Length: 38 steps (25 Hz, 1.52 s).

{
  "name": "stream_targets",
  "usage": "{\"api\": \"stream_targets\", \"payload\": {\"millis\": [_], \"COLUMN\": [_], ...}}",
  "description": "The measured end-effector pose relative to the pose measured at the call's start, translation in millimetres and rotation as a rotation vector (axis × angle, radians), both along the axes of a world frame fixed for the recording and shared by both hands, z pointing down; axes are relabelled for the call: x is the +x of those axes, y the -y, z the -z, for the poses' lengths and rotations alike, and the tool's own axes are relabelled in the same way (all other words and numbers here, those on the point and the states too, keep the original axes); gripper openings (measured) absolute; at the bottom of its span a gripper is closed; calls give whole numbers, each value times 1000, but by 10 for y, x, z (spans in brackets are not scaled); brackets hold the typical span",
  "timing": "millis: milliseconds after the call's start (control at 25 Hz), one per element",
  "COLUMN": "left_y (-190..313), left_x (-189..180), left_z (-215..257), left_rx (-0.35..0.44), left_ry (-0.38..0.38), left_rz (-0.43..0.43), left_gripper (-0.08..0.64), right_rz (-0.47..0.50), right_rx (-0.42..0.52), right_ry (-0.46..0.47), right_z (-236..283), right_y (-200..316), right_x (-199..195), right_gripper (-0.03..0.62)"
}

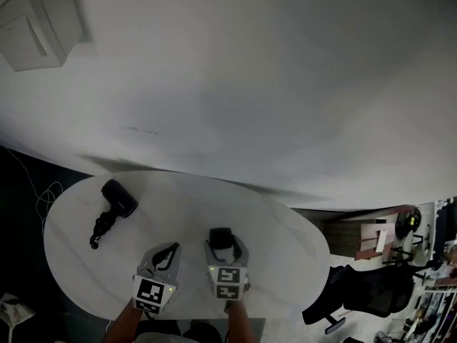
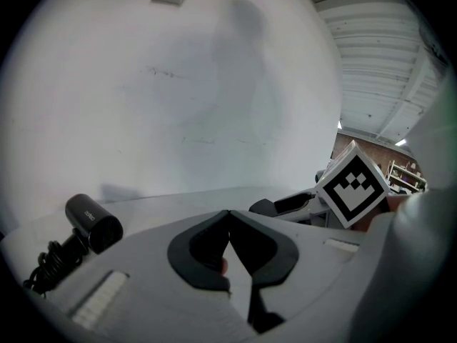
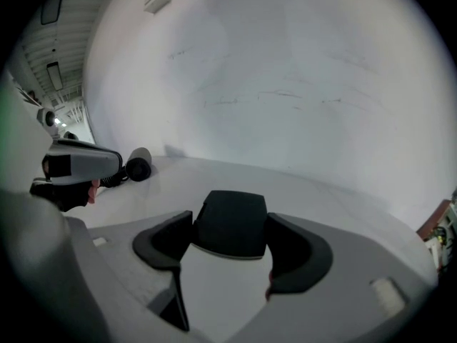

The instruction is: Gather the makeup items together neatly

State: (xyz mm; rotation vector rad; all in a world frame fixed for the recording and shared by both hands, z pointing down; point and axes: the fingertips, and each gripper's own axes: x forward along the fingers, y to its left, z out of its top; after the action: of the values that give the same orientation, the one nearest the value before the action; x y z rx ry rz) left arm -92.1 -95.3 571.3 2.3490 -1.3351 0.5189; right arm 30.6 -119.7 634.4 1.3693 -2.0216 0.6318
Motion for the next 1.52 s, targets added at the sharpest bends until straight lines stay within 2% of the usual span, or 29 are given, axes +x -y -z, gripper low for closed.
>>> {"api": "stream_targets", "payload": {"millis": [480, 880, 1240, 1520], "left_y": [-287, -542, -855, -1116], "left_x": [372, 876, 1451, 1733], "left_z": [422, 628, 643, 527], "left_rx": [88, 133, 136, 120], "left_ry": [-10, -15, -24, -11], "left_rz": [-34, -93, -172, -194], "left_gripper": [11, 11, 11, 11], "right_rz": [-41, -101, -154, -179], "right_rx": [105, 148, 144, 122], "right_ry": [-12, -23, -34, -17], "right_z": [583, 886, 912, 754], "right_y": [-320, -730, -1170, -1481], "right_x": [438, 1011, 1561, 1855], "right_gripper": [331, 331, 331, 331]}}
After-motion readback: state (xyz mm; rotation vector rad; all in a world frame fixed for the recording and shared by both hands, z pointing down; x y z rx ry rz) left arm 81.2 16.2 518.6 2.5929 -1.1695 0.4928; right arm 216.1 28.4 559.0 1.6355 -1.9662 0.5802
